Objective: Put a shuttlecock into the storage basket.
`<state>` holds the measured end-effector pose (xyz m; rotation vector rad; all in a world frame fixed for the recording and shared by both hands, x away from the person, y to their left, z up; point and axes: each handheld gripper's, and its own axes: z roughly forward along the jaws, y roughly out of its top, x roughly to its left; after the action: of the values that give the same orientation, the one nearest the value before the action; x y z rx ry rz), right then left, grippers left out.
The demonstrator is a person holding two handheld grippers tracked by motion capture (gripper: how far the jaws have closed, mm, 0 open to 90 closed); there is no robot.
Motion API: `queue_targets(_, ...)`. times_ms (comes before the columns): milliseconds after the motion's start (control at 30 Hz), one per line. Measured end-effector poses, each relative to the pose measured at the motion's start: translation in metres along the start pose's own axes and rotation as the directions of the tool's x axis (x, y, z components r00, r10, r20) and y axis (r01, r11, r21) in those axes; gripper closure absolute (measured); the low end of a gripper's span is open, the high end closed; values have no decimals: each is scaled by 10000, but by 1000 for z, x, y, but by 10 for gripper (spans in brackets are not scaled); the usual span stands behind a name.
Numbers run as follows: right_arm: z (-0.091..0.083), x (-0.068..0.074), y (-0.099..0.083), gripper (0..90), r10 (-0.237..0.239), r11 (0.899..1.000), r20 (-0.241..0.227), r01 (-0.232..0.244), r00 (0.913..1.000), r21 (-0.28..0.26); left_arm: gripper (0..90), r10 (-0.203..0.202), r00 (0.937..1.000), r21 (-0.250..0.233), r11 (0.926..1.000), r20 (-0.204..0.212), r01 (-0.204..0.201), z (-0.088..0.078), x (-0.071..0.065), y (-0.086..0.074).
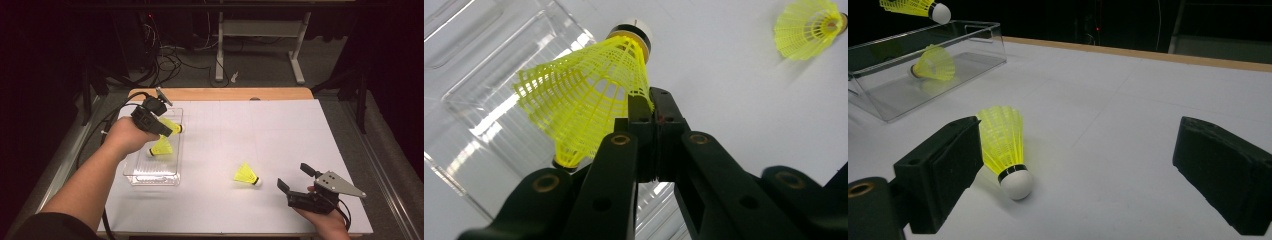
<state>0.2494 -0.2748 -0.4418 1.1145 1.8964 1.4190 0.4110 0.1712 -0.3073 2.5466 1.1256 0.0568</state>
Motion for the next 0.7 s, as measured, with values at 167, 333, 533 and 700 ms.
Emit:
queue_targets(167, 0, -1, 0, 65, 4, 10000, 8, -4, 10000, -8, 896, -183, 9998, 60, 9998, -99, 184, -1, 7, -1)
queue_targets(333, 0, -1, 0, 65, -17, 10000, -3, 17, 10000, -20, 896, -302, 9994, 130, 9995, -193, 305, 1, 10, -2)
queue_targets(533, 0, -1, 0, 65, -5, 10000, 4, 5, 10000, -25, 895, -446, 9988, 121, 9989, -199, 448, 0, 15, -4)
queue_targets(700, 0, -1, 0, 65, -6, 10000, 8, 6, 10000, -27, 895, -517, 9984, 161, 9985, -228, 521, 0, 18, -4)
